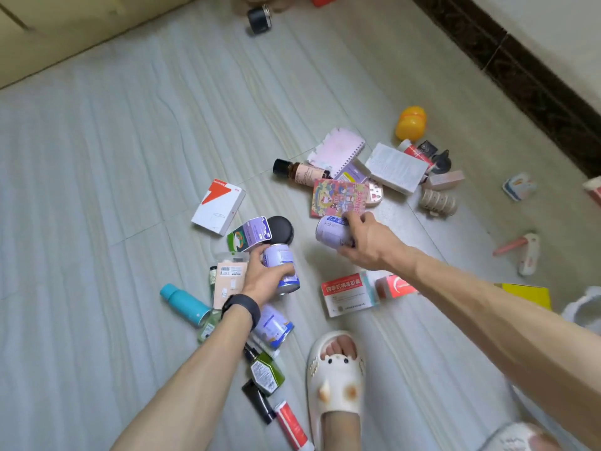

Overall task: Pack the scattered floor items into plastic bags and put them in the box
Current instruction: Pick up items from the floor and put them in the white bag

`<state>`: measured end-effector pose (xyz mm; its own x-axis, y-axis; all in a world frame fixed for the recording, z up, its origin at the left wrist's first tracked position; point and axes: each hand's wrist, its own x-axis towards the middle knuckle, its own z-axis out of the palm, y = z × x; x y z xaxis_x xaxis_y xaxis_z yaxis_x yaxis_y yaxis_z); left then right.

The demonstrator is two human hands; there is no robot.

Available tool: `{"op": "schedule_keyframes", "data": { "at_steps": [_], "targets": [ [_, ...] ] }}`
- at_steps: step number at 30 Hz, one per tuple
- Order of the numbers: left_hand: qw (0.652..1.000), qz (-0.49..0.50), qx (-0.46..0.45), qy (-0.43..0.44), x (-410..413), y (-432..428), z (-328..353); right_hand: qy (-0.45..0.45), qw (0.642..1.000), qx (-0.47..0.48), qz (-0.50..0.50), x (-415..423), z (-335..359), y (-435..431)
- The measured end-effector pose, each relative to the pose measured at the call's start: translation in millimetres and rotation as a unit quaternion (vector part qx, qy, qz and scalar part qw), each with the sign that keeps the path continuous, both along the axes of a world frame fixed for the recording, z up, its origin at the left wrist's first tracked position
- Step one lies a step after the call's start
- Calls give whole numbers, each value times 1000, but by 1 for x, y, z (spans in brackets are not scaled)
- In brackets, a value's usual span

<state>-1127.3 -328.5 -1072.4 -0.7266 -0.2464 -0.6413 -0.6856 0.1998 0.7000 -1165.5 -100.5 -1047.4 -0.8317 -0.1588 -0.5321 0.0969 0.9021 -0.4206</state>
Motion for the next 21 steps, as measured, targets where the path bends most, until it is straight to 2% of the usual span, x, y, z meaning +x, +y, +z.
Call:
{"op": "schedule_keyframes", "data": {
  "at_steps": [3,5,7,9,12,16,18,21],
  "targets": [
    [996,8,83,-5,-2,16,43,-8,998,-49,-41,20,57,41],
    [986,23,166,-17,-5,35,76,-8,989,-109,-103,44,91,70],
    [970,14,242,-24,-6,58,110,-25,961,-194,-195,74,120,95],
    [963,-20,269,-18,-4,86,143,-45,918,-274,-282,108,143,119],
    [966,-87,239,34,0,130,182,-25,859,-349,-373,151,158,149],
    [960,-217,165,63,12,186,218,-5,801,-411,-436,201,163,169],
    [937,-318,121,83,19,213,228,21,789,-411,-457,226,161,176],
    [863,-480,1,156,33,258,238,88,784,-359,-498,264,154,185]
  ]
}}
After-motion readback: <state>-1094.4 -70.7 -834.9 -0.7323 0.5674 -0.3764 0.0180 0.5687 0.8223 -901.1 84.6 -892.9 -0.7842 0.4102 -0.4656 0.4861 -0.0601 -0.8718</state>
